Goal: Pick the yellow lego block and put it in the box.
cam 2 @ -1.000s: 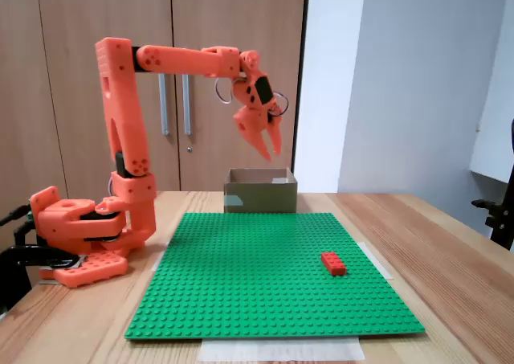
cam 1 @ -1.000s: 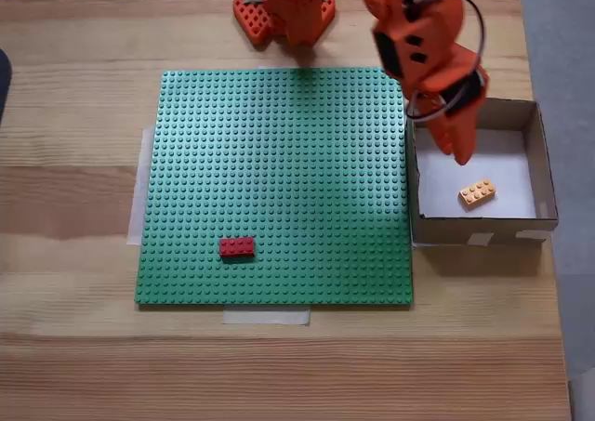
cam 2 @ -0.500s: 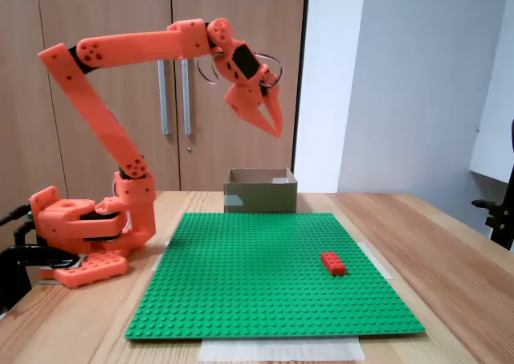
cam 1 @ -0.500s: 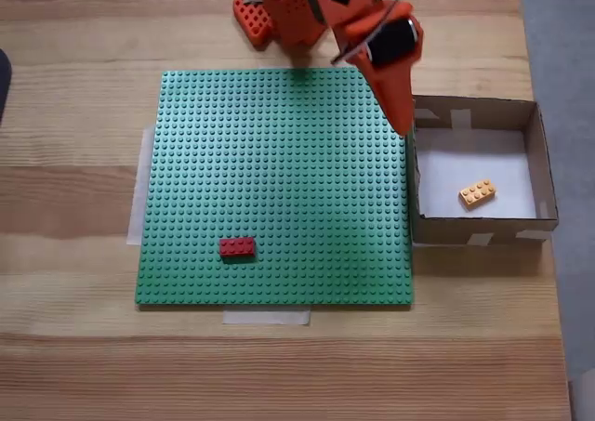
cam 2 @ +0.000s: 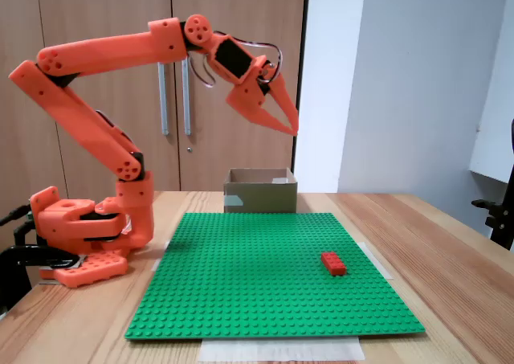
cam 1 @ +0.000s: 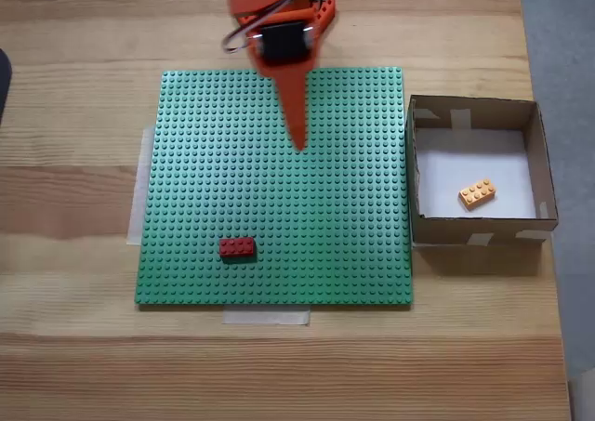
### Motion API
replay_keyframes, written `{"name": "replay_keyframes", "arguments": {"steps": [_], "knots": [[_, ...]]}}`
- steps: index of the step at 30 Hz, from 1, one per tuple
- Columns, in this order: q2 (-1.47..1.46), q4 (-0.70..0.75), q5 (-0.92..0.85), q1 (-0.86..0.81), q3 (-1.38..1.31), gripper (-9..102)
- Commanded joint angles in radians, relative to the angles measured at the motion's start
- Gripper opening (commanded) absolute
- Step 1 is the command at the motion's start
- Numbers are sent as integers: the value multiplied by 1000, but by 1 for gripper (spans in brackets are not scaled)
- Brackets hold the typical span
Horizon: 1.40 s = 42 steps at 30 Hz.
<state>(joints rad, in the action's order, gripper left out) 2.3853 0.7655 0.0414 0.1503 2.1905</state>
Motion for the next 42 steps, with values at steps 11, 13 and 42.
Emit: {"name": "replay_keyframes", "arguments": {"steps": [11,13,42], "knots": [[456,-206,-69,-81,569,-1],[520,-198,-67,-83,632,-1],[879,-94,-57,-114,994,-1]]}}
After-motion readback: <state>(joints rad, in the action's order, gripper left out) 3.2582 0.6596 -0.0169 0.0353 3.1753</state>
